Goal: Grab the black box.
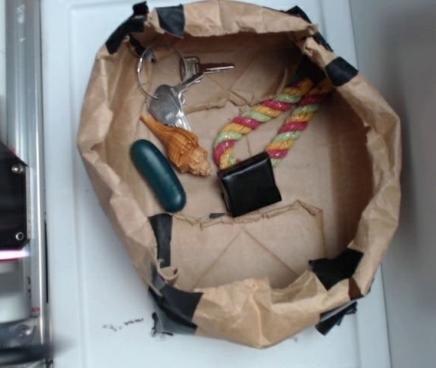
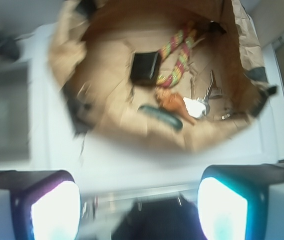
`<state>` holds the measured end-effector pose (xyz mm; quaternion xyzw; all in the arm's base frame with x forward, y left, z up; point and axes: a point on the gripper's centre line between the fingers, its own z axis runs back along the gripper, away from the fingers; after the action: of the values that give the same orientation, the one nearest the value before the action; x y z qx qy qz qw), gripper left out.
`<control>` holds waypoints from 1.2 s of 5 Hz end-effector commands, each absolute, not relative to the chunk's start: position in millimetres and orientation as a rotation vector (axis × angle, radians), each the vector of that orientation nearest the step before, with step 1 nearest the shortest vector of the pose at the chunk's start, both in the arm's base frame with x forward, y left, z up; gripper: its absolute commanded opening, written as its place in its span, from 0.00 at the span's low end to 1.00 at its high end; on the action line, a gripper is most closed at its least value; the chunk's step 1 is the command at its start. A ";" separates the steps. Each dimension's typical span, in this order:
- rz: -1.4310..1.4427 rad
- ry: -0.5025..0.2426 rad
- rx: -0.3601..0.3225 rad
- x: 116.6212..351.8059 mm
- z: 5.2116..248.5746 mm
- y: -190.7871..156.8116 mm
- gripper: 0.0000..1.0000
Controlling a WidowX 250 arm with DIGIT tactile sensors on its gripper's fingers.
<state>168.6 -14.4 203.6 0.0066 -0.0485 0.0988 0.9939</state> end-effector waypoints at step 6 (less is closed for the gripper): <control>0.293 -0.111 0.064 277.5 92.6 13.8 1.00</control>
<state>269.3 15.6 80.2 0.0378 -0.0289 0.1512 0.9874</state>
